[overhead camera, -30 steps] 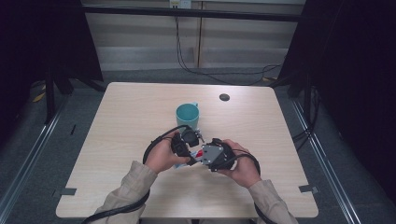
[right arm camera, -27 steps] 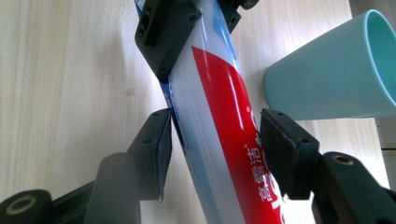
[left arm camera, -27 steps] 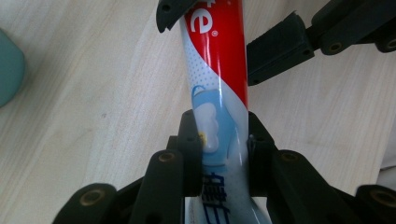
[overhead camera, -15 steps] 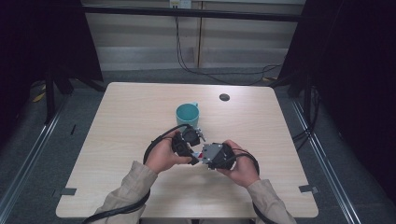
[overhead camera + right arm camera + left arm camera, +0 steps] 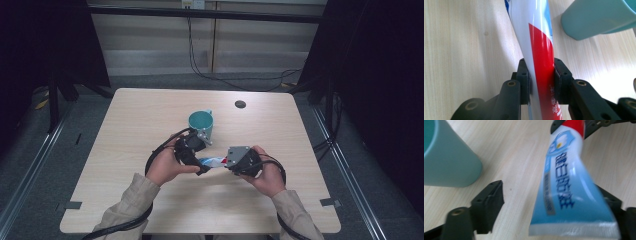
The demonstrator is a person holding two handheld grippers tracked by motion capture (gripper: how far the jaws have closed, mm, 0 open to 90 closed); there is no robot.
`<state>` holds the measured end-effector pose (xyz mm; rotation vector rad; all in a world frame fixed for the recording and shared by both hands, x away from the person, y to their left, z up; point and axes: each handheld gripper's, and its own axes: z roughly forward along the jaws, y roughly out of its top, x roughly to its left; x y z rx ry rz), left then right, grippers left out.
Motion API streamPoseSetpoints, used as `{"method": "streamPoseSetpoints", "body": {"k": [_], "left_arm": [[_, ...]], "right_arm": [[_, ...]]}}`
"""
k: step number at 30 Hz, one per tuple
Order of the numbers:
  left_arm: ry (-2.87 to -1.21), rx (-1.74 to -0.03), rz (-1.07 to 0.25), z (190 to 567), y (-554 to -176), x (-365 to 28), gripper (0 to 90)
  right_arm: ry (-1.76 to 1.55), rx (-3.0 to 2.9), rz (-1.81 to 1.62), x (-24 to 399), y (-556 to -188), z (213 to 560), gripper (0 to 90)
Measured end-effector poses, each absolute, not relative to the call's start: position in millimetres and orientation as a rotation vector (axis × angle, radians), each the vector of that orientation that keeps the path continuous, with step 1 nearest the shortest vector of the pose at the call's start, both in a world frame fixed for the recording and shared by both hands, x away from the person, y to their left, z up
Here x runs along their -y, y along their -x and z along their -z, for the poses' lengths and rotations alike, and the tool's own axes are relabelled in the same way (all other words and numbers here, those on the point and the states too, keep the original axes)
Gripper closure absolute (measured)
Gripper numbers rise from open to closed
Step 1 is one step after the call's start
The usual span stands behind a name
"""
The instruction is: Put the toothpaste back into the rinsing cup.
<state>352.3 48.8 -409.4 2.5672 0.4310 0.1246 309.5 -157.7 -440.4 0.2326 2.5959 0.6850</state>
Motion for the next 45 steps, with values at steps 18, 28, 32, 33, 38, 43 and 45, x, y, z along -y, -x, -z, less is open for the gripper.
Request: {"method": "streamPoseSetpoints", "body": {"k": [18,28,32,33,38,43,45], "left_arm": [[-2.526,-0.442,-0.181,412.6,-352.5,-62.5,19.0],[-2.489,-0.317,-0.156,411.5,-350.4,-56.5,39.4],[-2.471,-0.242,-0.149,410.5,-347.9,-52.1,46.1],[-2.442,-0.22,-0.143,408.7,-346.4,-49.9,53.0],[-2.455,-0.179,-0.172,403.9,-344.9,-49.0,55.8],[-2.471,-0.128,-0.226,397.5,-340.0,-47.2,62.1],[-2.475,-0.105,-0.247,393.4,-337.0,-45.6,64.3]], "right_arm": [[-0.29,-2.613,-0.675,178.3,-313.7,442.3,71.1],[-0.275,-2.629,-0.684,169.8,-316.1,440.9,71.0],[-0.28,-2.629,-0.695,166.8,-317.4,437.5,71.0],[-0.282,-2.63,-0.695,164.5,-317.5,434.7,71.0],[-0.272,-2.627,-0.687,161.6,-318.7,430.6,70.8],[-0.279,-2.629,-0.716,162.7,-319.5,428.4,70.0],[-0.269,-2.63,-0.725,163.8,-320.4,426.2,68.8]]}}
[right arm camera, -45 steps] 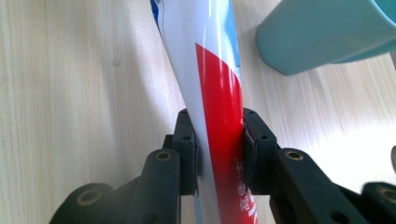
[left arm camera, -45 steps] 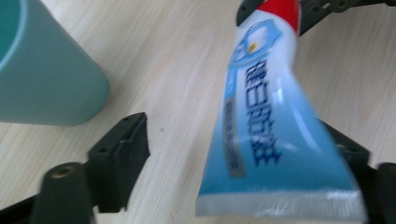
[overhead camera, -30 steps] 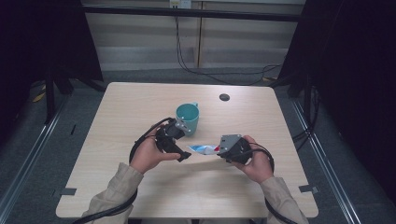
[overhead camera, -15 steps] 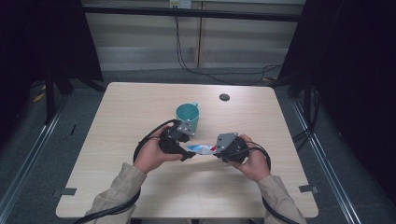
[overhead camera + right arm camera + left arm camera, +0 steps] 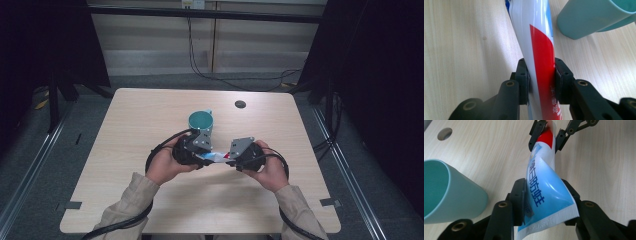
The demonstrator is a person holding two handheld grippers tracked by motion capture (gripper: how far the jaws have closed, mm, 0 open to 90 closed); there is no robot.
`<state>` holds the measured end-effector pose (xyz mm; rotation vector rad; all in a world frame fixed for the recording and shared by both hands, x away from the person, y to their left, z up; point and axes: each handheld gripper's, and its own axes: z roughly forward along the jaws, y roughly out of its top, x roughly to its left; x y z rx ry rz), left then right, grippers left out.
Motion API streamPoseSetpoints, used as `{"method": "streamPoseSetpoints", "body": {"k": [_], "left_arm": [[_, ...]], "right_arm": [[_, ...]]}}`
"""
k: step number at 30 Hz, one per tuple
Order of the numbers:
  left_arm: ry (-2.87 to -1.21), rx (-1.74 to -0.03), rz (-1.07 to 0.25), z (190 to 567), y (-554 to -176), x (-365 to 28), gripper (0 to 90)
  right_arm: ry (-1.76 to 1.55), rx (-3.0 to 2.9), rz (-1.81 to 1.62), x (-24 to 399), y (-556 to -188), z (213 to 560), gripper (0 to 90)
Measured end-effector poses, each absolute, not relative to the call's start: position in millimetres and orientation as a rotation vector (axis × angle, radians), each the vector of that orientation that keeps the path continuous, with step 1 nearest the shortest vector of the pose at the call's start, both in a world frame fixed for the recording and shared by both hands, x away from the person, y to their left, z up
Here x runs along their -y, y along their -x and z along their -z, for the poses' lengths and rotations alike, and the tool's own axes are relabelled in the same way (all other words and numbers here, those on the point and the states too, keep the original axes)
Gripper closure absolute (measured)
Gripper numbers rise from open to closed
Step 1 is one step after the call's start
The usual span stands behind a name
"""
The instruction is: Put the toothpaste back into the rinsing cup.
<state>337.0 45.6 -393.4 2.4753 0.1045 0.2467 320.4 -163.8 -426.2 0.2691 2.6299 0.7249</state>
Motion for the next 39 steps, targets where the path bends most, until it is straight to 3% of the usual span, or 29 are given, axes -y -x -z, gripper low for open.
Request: {"method": "streamPoseSetpoints", "body": {"k": [12,19,29,32,33,39], "left_arm": [[-2.357,-0.017,-0.292,375.5,-330.9,-45.7,76.3],[-2.327,-0.03,-0.279,369.1,-333.6,-48.2,78.4],[-2.284,0.002,-0.261,359.0,-334.6,-42.8,80.7],[-2.282,0.003,-0.265,358.9,-333.9,-40.5,80.7],[-2.275,-0.016,-0.273,358.4,-335.2,-40.8,80.7],[-2.245,-0.019,-0.26,356.9,-337.6,-43.0,72.1]], "right_arm": [[-0.302,-2.596,-0.784,164.4,-319.9,422.3,58.9],[-0.299,-2.578,-0.821,165.3,-320.1,418.1,56.6],[-0.34,-2.486,-1.088,157.4,-319.4,406.3,41.5],[-0.312,-2.49,-1.088,153.2,-320.6,398.6,47.7],[-0.299,-2.512,-1.08,152.7,-320.8,397.5,58.0],[-0.317,-2.533,-1.113,155.1,-321.7,395.3,68.9]]}}
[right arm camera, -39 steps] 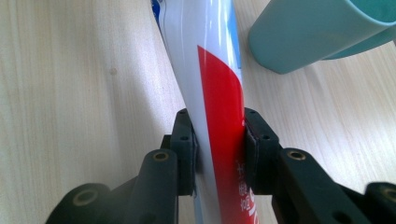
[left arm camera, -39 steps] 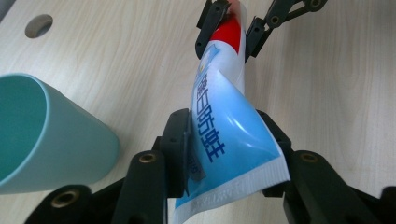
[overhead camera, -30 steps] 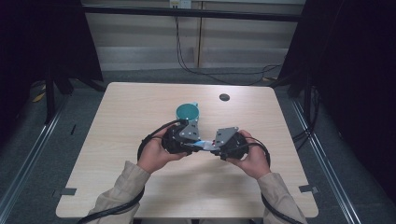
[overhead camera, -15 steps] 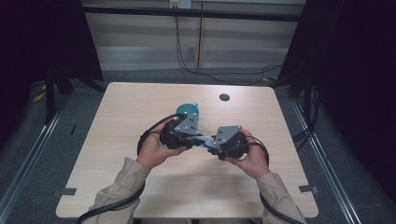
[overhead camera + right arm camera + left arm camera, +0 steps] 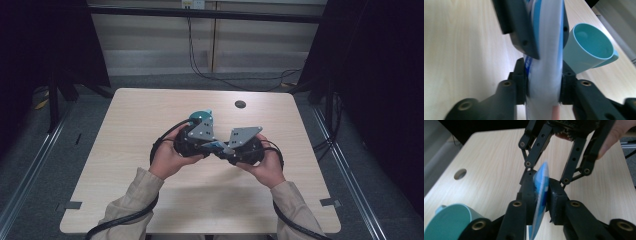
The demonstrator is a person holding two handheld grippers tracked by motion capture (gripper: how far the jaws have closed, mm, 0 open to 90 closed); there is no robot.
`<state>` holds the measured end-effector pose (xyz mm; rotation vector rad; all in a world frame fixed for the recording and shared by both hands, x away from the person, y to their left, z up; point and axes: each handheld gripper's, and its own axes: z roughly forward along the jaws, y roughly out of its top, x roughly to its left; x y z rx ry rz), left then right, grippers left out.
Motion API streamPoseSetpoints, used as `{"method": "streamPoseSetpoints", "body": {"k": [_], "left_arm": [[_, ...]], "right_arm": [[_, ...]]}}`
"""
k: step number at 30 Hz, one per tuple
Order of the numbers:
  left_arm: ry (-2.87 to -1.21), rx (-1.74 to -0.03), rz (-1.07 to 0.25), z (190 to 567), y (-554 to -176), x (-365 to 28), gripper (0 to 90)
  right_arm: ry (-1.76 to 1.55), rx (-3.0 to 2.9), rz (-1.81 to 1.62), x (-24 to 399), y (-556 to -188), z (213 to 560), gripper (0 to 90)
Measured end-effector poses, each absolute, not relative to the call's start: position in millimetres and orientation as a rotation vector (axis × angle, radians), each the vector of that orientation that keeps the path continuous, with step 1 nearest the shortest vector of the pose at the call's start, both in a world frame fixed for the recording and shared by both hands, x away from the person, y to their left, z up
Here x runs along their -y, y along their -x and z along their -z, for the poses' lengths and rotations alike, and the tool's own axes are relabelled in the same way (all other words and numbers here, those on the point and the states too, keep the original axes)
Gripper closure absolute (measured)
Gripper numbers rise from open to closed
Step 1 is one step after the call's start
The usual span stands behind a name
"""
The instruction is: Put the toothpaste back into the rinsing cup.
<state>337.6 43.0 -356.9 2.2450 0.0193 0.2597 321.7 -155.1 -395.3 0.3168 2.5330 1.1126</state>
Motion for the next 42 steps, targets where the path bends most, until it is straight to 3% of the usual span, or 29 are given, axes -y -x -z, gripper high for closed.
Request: {"method": "streamPoseSetpoints", "body": {"k": [1,2,5,9,29,42], "left_arm": [[-2.242,-0.038,-0.245,356.1,-339.0,-43.7,72.1],[-2.195,-0.101,-0.282,352.7,-340.2,-48.3,55.9],[-2.187,-0.134,-0.302,351.5,-341.6,-52.1,27.1],[-2.185,-0.224,-0.266,360.1,-342.9,-65.1,19.7],[-2.158,-0.468,-0.109,437.7,-343.6,-104.4,14.7],[-2.197,-0.529,-0.095,469.5,-341.0,-122.4,14.2]], "right_arm": [[-0.319,-2.531,-1.113,154.9,-321.6,394.8,70.4],[-0.344,-2.512,-1.127,156.2,-321.7,393.3,71.4],[-0.376,-2.495,-1.156,163.6,-324.6,390.0,71.4],[-0.44,-2.448,-1.241,175.8,-328.5,384.1,71.2],[-0.682,-2.334,-1.508,192.6,-344.3,380.6,70.7],[-0.701,-2.305,-1.604,188.9,-350.0,383.2,70.4]]}}
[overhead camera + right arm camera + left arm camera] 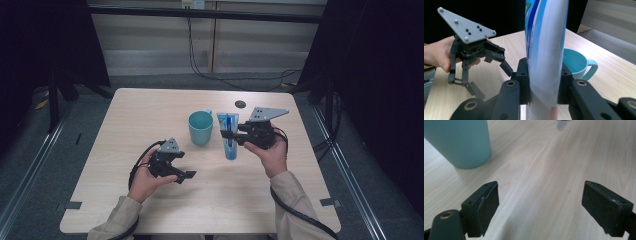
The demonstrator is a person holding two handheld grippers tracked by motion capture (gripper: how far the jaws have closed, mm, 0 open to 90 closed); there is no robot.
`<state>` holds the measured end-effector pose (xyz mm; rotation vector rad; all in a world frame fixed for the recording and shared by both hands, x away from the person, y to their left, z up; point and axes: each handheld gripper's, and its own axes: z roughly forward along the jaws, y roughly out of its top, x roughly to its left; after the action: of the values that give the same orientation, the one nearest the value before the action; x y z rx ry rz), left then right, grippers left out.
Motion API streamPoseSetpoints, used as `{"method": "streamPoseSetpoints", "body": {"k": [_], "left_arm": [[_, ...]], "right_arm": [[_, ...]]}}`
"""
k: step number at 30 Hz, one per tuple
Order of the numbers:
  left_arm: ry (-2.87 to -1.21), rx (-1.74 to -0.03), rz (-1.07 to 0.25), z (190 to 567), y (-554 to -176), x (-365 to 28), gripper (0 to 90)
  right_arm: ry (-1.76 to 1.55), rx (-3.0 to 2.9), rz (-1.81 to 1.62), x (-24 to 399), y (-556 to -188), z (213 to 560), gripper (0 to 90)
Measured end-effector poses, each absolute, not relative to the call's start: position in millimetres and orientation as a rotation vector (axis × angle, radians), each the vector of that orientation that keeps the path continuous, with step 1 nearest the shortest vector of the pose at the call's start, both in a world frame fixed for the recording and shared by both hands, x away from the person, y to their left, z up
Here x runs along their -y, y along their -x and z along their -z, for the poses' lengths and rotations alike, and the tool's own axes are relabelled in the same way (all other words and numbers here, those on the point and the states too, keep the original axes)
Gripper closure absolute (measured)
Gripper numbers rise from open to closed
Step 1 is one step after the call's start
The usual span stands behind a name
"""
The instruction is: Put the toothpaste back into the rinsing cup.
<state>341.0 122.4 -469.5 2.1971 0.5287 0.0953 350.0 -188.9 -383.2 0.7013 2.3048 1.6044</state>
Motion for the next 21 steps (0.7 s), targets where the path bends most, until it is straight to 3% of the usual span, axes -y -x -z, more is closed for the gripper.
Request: {"method": "streamPoseSetpoints", "body": {"k": [21], "left_arm": [[-2.255,-0.601,-0.143,493.7,-339.6,-139.7,14.1]], "right_arm": [[-0.701,-2.228,-1.707,180.8,-359.5,378.9,70.4]]}}
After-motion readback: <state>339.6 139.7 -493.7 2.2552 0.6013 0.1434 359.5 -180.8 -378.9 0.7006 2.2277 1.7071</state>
